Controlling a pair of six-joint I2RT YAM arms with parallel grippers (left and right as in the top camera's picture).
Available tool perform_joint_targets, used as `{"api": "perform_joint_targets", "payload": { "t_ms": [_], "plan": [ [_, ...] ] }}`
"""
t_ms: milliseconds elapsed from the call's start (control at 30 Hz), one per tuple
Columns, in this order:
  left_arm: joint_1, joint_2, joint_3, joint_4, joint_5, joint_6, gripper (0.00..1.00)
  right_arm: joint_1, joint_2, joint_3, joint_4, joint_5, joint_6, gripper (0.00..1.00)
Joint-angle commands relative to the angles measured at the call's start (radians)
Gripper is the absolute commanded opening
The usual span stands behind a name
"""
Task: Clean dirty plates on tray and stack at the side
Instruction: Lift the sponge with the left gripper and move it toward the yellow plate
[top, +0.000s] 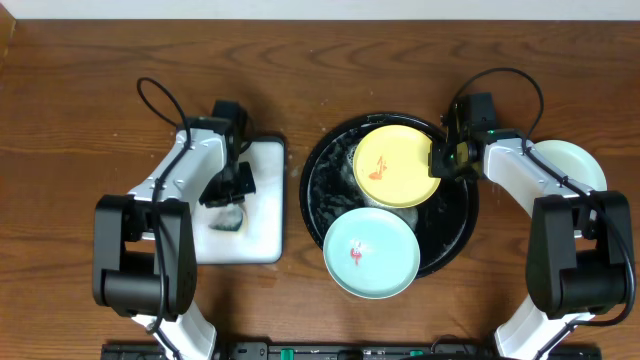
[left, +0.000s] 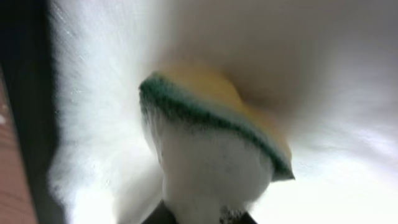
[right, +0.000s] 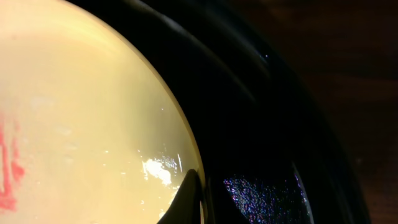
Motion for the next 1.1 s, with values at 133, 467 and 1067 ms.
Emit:
{"api": "perform_joint_targets", "payload": {
  "t_ms": [133, 467, 1067],
  "plan": [
    [-0.08, -0.106, 0.17, 0.021, 0.16, 0.024, 0.07, -0.006, 0.046, -0.016, -0.019, 0.035, 0.006, 0.01],
    [-0.346, -0.045, 0.179, 0.379, 0.359, -0.14, 0.07, -0.006, 0.046, -0.016, -0.023, 0.031, 0.006, 0.01],
    [-0.462, 0.355, 0.18, 0.691, 0.467, -0.359, 0.07, -0.004, 0.046, -0.016, -0.031, 0.016, 0.006, 0.01]
  ]
}}
